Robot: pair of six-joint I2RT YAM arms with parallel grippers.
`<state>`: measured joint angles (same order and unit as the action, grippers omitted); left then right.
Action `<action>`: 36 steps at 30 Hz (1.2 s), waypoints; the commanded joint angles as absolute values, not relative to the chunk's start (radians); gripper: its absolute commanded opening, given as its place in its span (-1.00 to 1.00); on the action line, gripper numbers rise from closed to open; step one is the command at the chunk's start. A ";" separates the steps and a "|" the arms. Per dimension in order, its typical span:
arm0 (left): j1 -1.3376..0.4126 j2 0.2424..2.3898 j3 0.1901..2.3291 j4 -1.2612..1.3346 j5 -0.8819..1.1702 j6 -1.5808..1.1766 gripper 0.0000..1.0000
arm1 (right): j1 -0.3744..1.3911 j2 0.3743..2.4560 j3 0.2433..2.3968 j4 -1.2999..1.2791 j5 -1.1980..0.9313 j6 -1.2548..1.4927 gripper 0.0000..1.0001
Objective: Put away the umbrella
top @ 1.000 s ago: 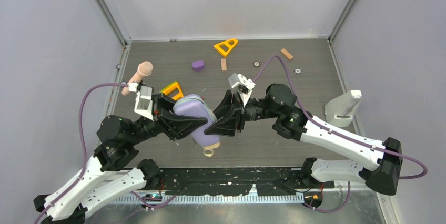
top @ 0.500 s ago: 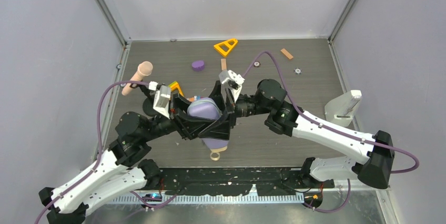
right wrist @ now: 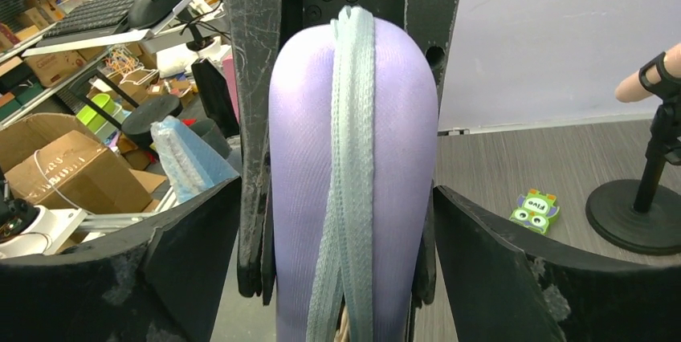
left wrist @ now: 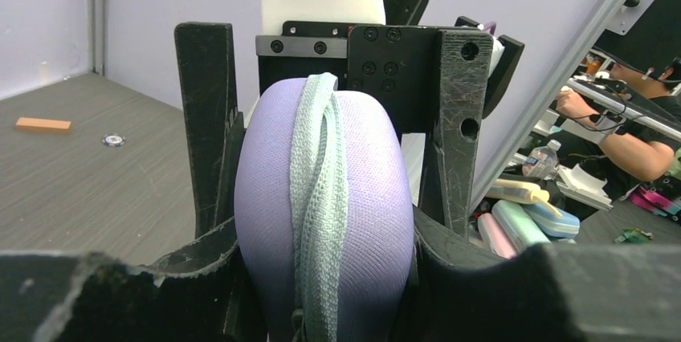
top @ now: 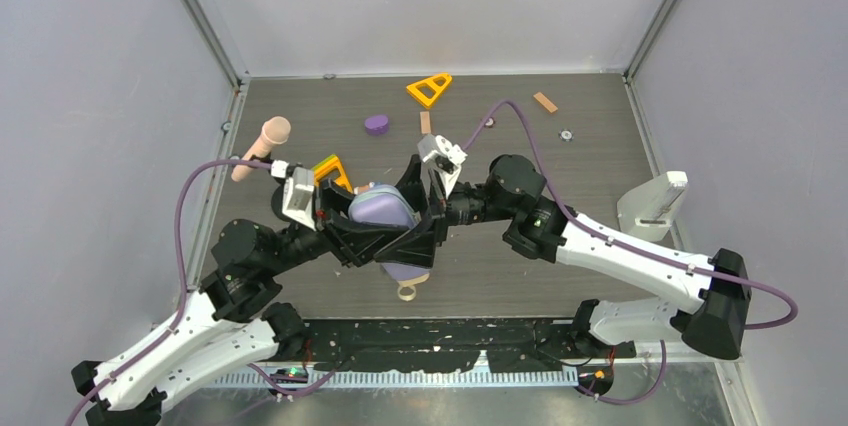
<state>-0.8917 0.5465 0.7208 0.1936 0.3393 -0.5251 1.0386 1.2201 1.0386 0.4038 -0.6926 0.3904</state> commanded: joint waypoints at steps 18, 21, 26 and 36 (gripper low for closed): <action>-0.874 0.509 0.778 0.324 0.338 -0.528 -1.00 | 1.043 1.181 0.971 0.498 -0.709 0.432 0.93; -0.874 0.514 0.775 0.331 0.343 -0.538 -1.00 | 1.044 1.190 0.987 0.516 -0.709 0.436 0.86; -0.873 0.527 0.779 0.343 0.354 -0.541 -1.00 | 1.046 1.221 1.011 0.521 -0.738 0.454 0.39; -0.818 0.514 0.938 -0.069 0.424 -0.373 0.99 | 0.942 1.120 0.952 0.516 -0.659 0.564 -0.88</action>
